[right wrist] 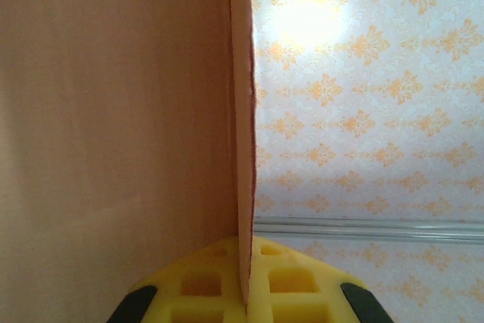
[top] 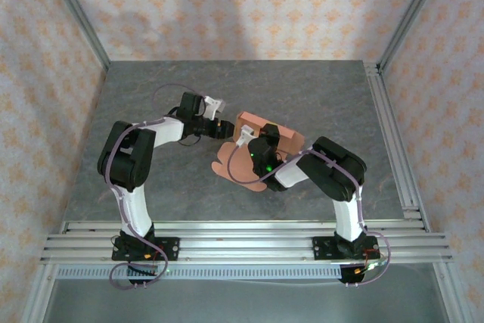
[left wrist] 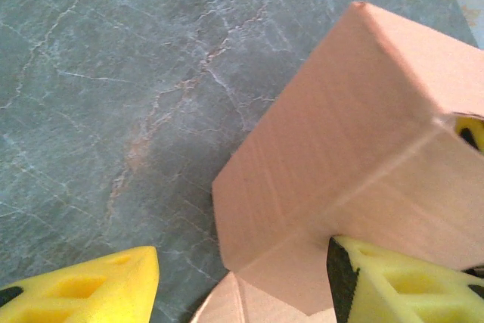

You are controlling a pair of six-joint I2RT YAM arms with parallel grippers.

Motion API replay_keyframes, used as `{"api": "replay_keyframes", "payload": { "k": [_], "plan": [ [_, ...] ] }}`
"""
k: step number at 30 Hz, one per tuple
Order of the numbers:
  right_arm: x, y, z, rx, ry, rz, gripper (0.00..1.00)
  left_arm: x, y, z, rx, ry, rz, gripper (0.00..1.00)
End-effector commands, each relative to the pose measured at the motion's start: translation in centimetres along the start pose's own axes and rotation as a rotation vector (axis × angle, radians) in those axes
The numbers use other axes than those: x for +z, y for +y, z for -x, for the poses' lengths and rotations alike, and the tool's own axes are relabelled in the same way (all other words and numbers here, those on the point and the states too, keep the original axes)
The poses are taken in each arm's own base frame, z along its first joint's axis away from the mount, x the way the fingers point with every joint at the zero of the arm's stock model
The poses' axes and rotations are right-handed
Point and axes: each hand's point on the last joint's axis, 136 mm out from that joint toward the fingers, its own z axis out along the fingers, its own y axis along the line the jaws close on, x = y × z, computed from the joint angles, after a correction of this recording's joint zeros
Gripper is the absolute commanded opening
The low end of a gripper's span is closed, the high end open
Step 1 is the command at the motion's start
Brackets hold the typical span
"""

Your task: Fold the paper box

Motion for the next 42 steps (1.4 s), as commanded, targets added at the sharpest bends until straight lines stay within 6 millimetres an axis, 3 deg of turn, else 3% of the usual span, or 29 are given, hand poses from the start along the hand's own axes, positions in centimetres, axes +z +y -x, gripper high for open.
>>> {"api": "replay_keyframes", "payload": {
  "k": [1,16,22,24,42],
  "plan": [
    [0.1,-1.0,0.6,0.017,-0.013,-0.004,0.00,-1.0,-2.0,1.1,0.059,-0.048,-0.041,0.62],
    [-0.3,-1.4,0.8,0.016,-0.028,0.041,0.00,0.6,-1.9,0.4,0.080,0.016,-0.024,0.62],
    [-0.4,-1.6,1.0,0.025,-0.031,0.050,0.00,0.7,-2.1,0.7,0.085,0.020,-0.025,0.55],
    [-0.5,-1.6,1.0,0.032,-0.035,0.060,0.00,1.4,-1.4,-0.1,0.069,0.042,-0.021,0.51],
    [-0.7,-1.4,1.4,0.061,-0.044,0.121,0.00,2.9,-1.4,-0.5,0.085,0.065,-0.004,0.46]
  ]
}}
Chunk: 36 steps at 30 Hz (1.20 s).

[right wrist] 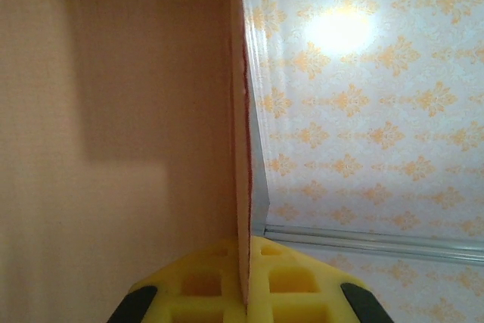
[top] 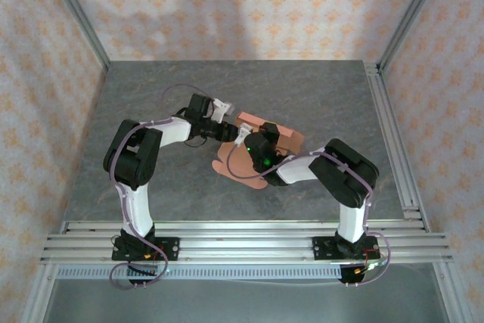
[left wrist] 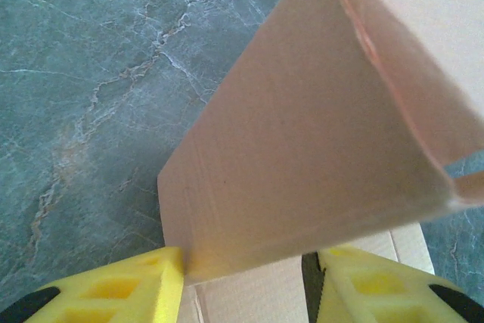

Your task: Fold the paper box

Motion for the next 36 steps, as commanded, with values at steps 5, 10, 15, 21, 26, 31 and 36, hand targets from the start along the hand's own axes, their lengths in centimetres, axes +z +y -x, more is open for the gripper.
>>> {"api": "replay_keyframes", "payload": {
  "k": [5,10,15,21,26,31,36],
  "plan": [
    [-0.3,-0.9,1.0,0.045,-0.021,0.020,0.00,0.6,0.0,0.6,0.036,0.003,0.029,0.46],
    [-0.4,-1.0,1.0,0.060,-0.019,0.025,0.00,0.6,0.7,0.7,0.028,-0.003,0.064,0.45],
    [-0.5,-1.1,1.0,0.072,-0.018,0.036,0.00,0.6,1.9,0.8,0.007,-0.016,0.131,0.40],
    [-0.7,-0.8,1.2,0.095,-0.019,0.087,0.00,0.5,1.8,1.7,0.000,-0.067,0.133,0.43],
    [-0.7,-0.4,1.3,0.097,-0.014,0.115,0.00,0.5,1.7,2.4,-0.008,-0.094,0.128,0.42],
    [-0.6,-0.2,1.3,0.100,-0.004,0.127,0.00,0.6,1.8,2.4,-0.017,-0.094,0.136,0.39],
    [-0.6,-0.1,1.6,0.105,-0.005,0.128,0.00,1.0,1.3,2.2,-0.009,-0.077,0.102,0.32]
  ]
}}
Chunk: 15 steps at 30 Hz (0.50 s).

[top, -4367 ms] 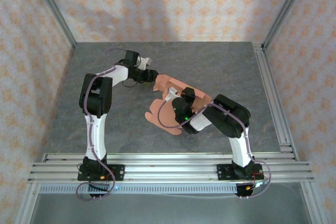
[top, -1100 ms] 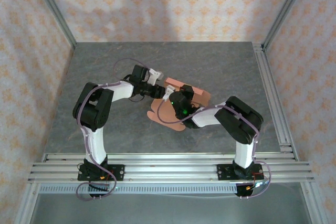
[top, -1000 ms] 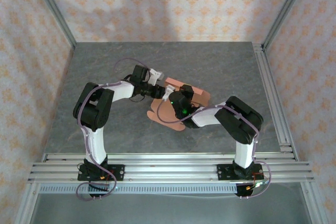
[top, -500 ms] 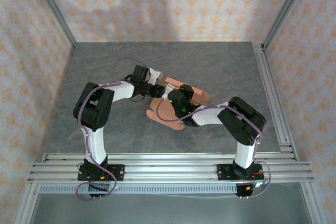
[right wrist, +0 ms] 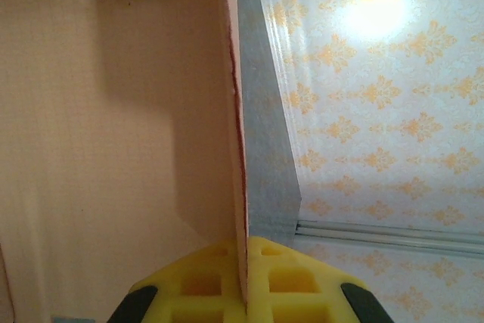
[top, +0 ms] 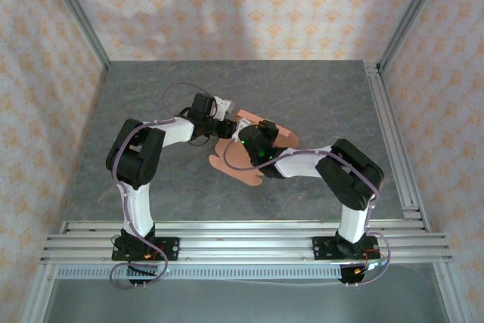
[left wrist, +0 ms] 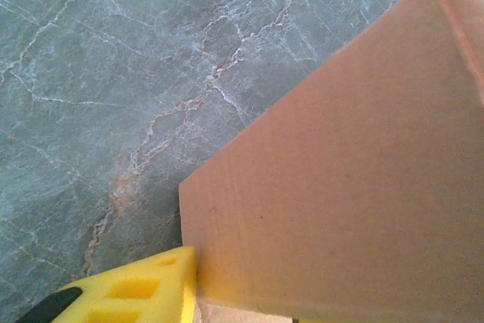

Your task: Fold the paper box

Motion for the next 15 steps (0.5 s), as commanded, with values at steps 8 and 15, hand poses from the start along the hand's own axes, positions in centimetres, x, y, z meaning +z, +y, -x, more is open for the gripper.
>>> {"api": "replay_keyframes", "payload": {
  "k": [8,15],
  "plan": [
    [-0.20,0.69,1.40,0.028,-0.027,0.033,0.04,0.45,-0.44,0.35,0.034,-0.004,-0.008,0.26],
    [-0.26,0.67,1.78,0.056,-0.038,0.044,0.19,0.55,-0.09,-0.02,0.062,0.008,0.034,0.19]
  ]
}}
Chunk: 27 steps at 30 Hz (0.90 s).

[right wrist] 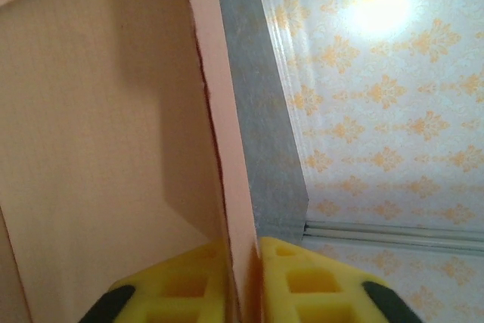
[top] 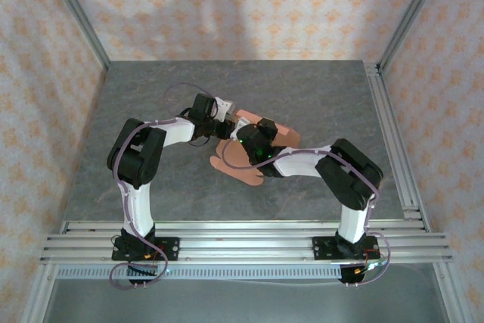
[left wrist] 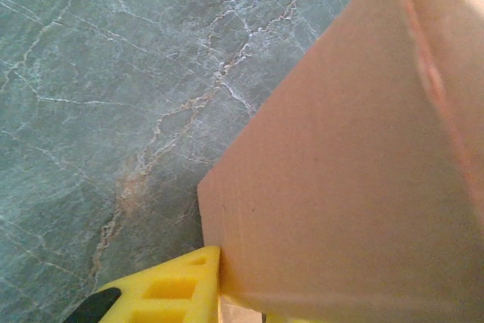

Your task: Fold the paper box

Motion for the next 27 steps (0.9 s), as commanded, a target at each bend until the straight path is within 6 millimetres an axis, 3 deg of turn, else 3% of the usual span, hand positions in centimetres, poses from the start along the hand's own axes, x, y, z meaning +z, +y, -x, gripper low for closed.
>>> {"api": "replay_keyframes", "payload": {
  "k": [1,6,14,20,27],
  "plan": [
    [-0.2,0.8,1.1,0.023,-0.030,0.036,0.21,0.2,-0.4,0.3,0.034,0.003,0.014,0.19],
    [-0.4,0.6,1.2,0.061,-0.043,0.045,0.33,0.2,-0.1,0.0,0.046,0.018,0.036,0.19],
    [-3.5,-0.6,2.2,0.324,-0.151,0.216,0.74,0.2,0.4,-0.1,0.057,0.021,0.066,0.18],
    [-6.1,-2.7,2.1,0.633,-0.205,0.285,0.80,0.0,0.3,0.1,0.070,0.000,0.078,0.18],
    [-8.1,-8.1,2.8,0.985,-0.218,0.363,0.85,-0.2,-0.4,0.3,0.161,-0.037,0.137,0.18]
  ]
}}
